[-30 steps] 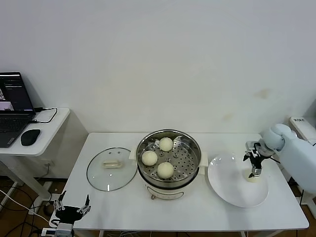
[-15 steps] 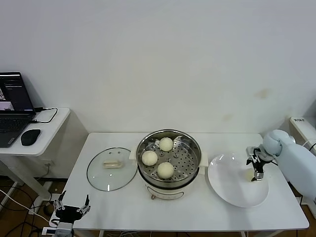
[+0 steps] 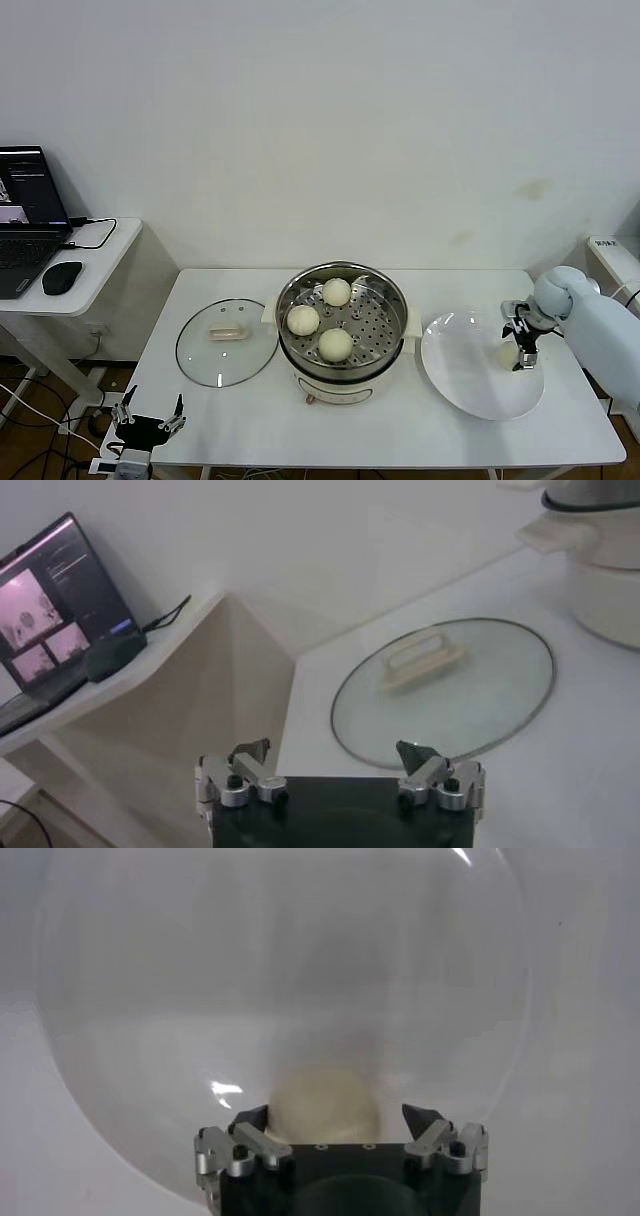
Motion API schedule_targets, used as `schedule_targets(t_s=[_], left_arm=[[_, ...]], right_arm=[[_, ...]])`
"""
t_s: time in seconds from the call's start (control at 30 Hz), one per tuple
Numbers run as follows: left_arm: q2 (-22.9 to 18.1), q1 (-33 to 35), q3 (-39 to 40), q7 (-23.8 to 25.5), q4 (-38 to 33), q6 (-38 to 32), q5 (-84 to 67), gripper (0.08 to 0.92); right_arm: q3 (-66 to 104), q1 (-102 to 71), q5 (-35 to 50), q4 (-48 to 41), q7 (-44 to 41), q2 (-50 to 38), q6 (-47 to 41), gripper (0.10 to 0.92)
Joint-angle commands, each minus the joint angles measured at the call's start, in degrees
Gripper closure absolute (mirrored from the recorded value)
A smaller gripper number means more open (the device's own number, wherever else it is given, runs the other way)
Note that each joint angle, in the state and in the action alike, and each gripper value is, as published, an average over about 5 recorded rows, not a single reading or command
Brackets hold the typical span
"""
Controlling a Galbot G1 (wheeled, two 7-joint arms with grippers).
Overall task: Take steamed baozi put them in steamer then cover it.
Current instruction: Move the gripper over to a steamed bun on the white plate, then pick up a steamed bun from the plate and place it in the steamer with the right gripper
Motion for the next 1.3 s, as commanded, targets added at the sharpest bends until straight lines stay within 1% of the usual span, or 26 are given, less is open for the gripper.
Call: schedule_targets(t_s=[0.03,0.2,0.27,0.47,0.53,0.7,0.8,0.9,1.07,1.2,1.3], left_arm=[[0.1,0.0,0.1,0.0,0.1,0.0,0.2,0.177],[0.0,0.0,0.1,0.0,0.0,0.0,0.2,0.177],[0.0,0.0,0.1,0.0,0.0,0.0,0.2,0.177],[-0.1,0.0,0.1,0.0,0.0,-0.1,0.3,0.177],[-0.1,0.0,0.1,0.0,0.0,-0.1,0.3,0.177],[-0.1,0.1,0.2,-0.1,-0.1,-0.1,0.3,0.177],[-0.1,0.0,0.1,-0.1,-0.2,-0.1,0.3,0.177],[-0.1,-0.2,0.1,-0.1,-0.2,-0.2,0.4,0.177],[-0.1,-0.4,0.4,-0.2,-0.4,-0.2,0.4,0.177],[0.0,-0.3,0.3,-0.2,-1.3,-0.3,0.3,0.177],[0.2,-0.2,0.0,-0.2,-2.3,-0.2,0.0,0.177]], right_arm=[[0.5,-0.4,-0.1,-0.2,0.0,-0.1,-0.1,0.203],[0.9,-0.5,0.3,-0.4,0.3,-0.1,-0.1,0.203],[1.0,-0.4,0.5,-0.4,0.7,-0.1,-0.2,0.215],[1.2,-0.3,0.8,-0.3,1.0,-0.3,-0.3,0.352],[1.2,-0.3,0.9,-0.2,1.0,-0.4,-0.3,0.381],[1.0,0.3,2.4,0.8,0.6,-1.3,-0.8,0.407],[0.0,2.0,5.8,2.9,-0.3,-2.9,-1.9,0.415],[-2.8,5.7,11.1,6.4,-1.4,-5.1,-3.7,0.42],[-10.9,16.2,19.5,12.7,-2.7,-7.8,-7.3,0.416],[-18.4,26.1,25.2,16.0,-3.5,-7.3,-10.1,0.414],[-23.0,31.7,29.1,17.1,-3.8,-5.4,-12.0,0.416]])
